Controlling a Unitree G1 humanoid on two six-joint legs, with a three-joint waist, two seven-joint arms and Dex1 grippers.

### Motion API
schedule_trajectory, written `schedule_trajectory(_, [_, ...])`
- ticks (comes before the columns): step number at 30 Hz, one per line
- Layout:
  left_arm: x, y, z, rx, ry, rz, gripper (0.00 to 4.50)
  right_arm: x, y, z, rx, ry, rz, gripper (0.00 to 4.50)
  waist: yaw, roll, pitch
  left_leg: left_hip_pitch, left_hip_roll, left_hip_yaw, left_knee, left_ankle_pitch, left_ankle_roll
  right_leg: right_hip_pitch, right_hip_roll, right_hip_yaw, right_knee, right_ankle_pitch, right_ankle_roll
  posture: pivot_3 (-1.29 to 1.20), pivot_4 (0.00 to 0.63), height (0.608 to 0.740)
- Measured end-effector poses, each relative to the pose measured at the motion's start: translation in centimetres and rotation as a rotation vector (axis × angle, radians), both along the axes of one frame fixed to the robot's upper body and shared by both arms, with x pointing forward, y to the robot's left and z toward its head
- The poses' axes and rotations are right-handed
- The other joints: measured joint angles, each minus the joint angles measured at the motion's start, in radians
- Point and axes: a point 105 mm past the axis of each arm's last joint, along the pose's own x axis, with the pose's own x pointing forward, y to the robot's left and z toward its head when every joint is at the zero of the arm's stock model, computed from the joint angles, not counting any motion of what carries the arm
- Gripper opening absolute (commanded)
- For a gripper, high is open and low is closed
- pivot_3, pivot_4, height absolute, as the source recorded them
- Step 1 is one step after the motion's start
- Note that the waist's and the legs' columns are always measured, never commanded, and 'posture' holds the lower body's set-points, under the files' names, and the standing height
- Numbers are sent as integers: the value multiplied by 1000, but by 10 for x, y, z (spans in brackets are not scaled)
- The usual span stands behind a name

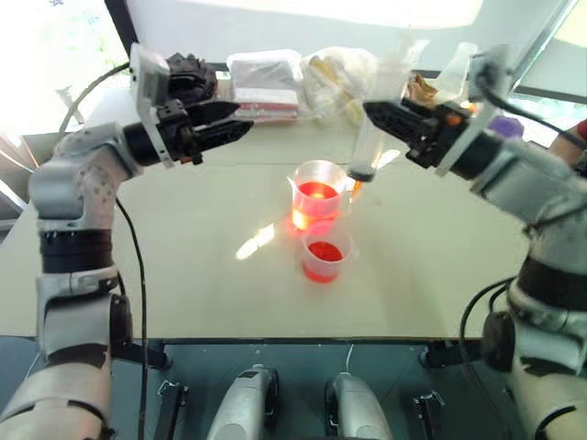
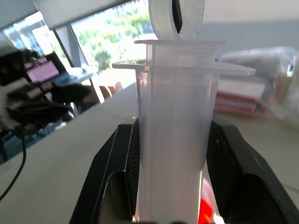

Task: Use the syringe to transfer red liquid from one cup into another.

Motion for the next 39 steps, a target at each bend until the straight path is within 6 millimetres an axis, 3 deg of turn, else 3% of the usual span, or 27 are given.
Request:
schedule_trajectory(3, [-13,8,-28,32,66,43,2567,15,-25,-24,14,279,-45,1488,-7,0,0,-1,0,0,-3,0,0,-1,0,0,-3,0,0,0,150,740])
schedule_trajectory(11, [-49,1,-70,41,143,93,2567,28,-35,-96,-43,690,-51,1488,-28,1,0,-3,0,0,-5,3,-5,-3,0,0,-5,0,0,0,150,740])
schedule_trajectory(16, [-58,-5,-70,27,124,115,2567,32,-26,-119,-62,784,-17,1488,-25,1,0,-3,0,0,-4,3,-5,-2,0,0,-5,0,0,0,150,740])
schedule_trajectory(22, [-61,-5,-74,11,141,147,2603,40,-28,-140,-128,817,-32,4419,-24,1,0,-3,0,0,-4,2,-7,-2,0,0,-5,0,0,0,150,740])
schedule_trajectory(23, [-61,-5,-74,10,139,148,2603,40,-29,-143,-136,820,-32,4469,-24,1,0,-3,0,0,-4,2,-7,-3,0,0,-5,0,0,0,150,740])
schedule_trajectory(29, [-62,-8,-74,-1,146,148,2603,45,-41,-138,-181,768,-50,4469,-26,1,0,-3,0,0,-4,2,-8,-3,1,0,-5,0,0,0,150,740])
schedule_trajectory(32, [-63,-4,-78,13,166,155,2603,43,-56,-112,-222,639,-22,4469,-20,2,0,-5,-1,0,-4,2,-8,-4,1,0,-5,0,0,0,150,740])
schedule_trajectory(36, [-62,3,-80,14,180,175,2603,23,-70,-68,-207,366,61,4469,-16,1,0,-5,0,-1,-5,1,-8,-2,1,-1,-8,0,0,0,150,740])
schedule_trajectory(39, [-61,5,-78,5,184,172,2603,-1,-71,-64,-151,167,113,4469,-16,1,0,-5,0,-2,-5,-2,-3,-1,1,-2,-9,0,0,0,150,740])
